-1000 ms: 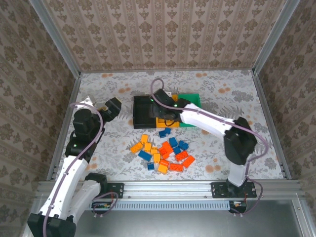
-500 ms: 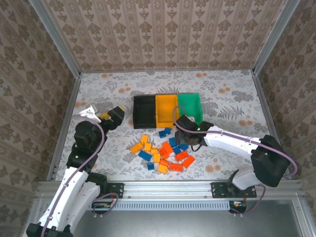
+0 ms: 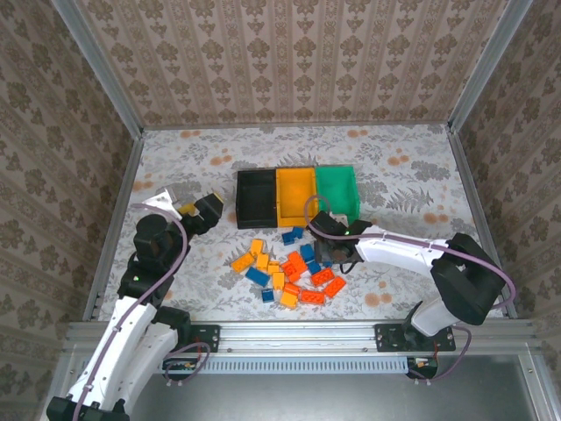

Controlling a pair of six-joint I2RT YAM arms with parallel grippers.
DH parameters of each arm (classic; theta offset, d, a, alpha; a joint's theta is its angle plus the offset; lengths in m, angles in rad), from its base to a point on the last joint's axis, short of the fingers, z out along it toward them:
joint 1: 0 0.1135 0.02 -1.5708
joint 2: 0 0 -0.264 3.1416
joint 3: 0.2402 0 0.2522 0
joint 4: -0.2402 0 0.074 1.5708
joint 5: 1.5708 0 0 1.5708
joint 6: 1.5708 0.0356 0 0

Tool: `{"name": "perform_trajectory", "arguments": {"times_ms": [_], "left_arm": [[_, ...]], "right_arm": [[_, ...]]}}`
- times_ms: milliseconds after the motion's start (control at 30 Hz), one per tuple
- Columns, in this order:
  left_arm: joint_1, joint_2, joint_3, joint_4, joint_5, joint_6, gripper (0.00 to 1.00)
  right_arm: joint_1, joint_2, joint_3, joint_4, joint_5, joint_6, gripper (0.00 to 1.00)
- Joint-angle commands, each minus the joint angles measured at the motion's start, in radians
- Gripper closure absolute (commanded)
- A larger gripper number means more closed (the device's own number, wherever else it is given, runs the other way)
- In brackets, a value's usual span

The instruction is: Sort the legos into containers by color

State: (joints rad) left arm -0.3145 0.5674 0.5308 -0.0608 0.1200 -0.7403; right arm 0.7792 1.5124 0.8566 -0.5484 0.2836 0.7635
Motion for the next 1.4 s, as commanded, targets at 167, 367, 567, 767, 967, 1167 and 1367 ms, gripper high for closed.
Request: {"name": "perform_trajectory", "arguments": {"times_ms": [167, 367, 567, 767, 967, 1167, 1367], "left_arm": [[-0.004, 0.006, 0.027, 0.009, 0.015, 0.008, 0.00], [-0.004, 0.038, 0.027, 0.040, 0.033, -0.008, 0.00], [-0.004, 0.060, 0.015, 0.061, 0.035, -0.029, 0.00], [-0.004, 0.068, 0.009, 0.065, 0.031, -0.031, 0.00], [-0.003, 0.069, 0.008, 0.061, 0.031, -0.028, 0.00], [-0.003, 0.079, 0.002, 0.073, 0.034, -0.027, 0.00], [-0.003, 0.103, 0.001, 0.080, 0.041, -0.025, 0.00]], "right_arm": [[-0.077, -0.064, -0.093, -0.088, 0.120, 0.057, 0.31], [-0.076, -0.171, -0.115, 0.030, -0.015, -0.058, 0.30], [-0.072, -0.105, -0.098, 0.095, -0.058, -0.020, 0.29], [-0.088, -0.018, -0.073, 0.121, -0.011, 0.069, 0.32], [-0.122, 0.011, -0.086, 0.141, -0.019, 0.092, 0.41], [-0.170, -0.001, -0.121, 0.173, -0.036, 0.070, 0.50], [-0.205, 0.015, -0.125, 0.172, -0.058, 0.048, 0.59]]}}
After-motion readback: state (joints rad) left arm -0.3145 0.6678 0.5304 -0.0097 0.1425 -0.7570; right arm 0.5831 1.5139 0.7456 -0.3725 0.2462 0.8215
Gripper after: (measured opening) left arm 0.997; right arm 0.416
